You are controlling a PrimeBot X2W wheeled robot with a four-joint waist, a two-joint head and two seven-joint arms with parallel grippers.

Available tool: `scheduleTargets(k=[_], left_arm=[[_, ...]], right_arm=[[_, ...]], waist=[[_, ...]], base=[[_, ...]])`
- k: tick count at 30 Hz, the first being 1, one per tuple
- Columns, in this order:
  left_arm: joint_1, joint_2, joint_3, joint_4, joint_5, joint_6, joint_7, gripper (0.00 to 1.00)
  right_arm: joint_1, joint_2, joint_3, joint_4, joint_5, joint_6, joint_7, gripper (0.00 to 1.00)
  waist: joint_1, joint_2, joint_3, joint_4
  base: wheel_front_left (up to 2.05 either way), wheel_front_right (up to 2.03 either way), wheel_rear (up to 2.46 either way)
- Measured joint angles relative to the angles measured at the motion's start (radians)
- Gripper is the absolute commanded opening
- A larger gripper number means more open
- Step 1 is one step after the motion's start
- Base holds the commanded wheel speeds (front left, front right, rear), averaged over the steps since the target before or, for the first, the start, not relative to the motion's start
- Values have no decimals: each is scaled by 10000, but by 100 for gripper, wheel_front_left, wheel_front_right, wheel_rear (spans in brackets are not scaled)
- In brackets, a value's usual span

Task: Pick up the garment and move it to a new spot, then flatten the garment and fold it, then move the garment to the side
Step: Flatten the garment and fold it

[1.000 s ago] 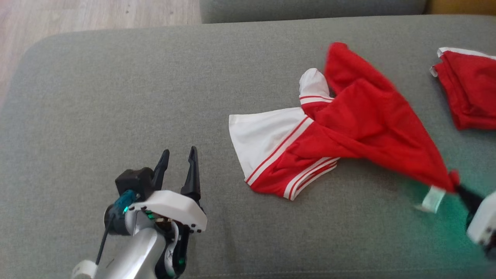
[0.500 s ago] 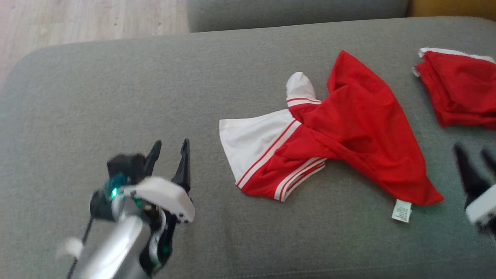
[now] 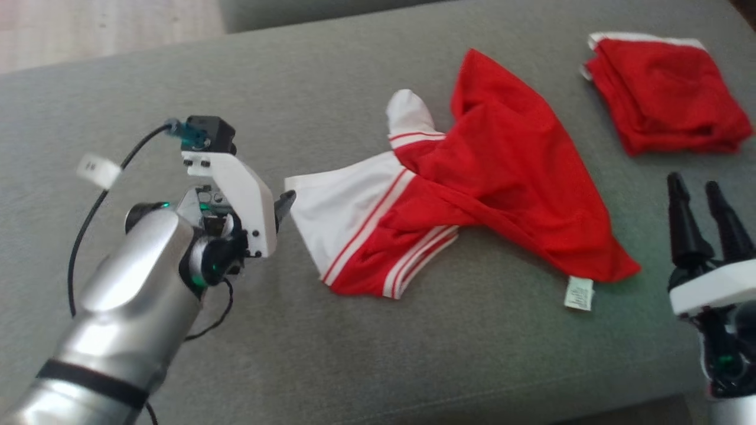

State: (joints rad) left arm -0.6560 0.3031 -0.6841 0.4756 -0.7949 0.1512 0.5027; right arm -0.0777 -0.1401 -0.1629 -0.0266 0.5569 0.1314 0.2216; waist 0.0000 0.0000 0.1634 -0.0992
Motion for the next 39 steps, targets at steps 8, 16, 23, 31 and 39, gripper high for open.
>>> scheduleTargets(k=[8,16,23,31,39], left_arm=[[-1372,-558,-201,2360,-217,-842,679,100],[-2121,-775,-426,4211,-44,-1085,585,100],[-2533,-930,-466,5244,-59,-1559,587,0],[-2759,-968,-322,5628,-105,-2023,-619,0],[-3835,-909,165,5145,-617,-2648,-1252,0]], right_arm=[[-604,-130,571,744,383,0,-537,100],[-760,-299,798,1185,602,0,-823,100],[-770,-353,922,1432,660,0,-825,100],[-774,-414,949,1616,679,0,-899,100],[-765,-502,848,1651,575,0,-895,100]], waist=[[1,0,483,-735],[1,0,636,-1080],[0,0,647,-1052],[0,0,389,-940],[0,0,69,-692]], base=[[0,0,0],[0,0,0],[0,0,0],[0,0,0],[0,0,0]])
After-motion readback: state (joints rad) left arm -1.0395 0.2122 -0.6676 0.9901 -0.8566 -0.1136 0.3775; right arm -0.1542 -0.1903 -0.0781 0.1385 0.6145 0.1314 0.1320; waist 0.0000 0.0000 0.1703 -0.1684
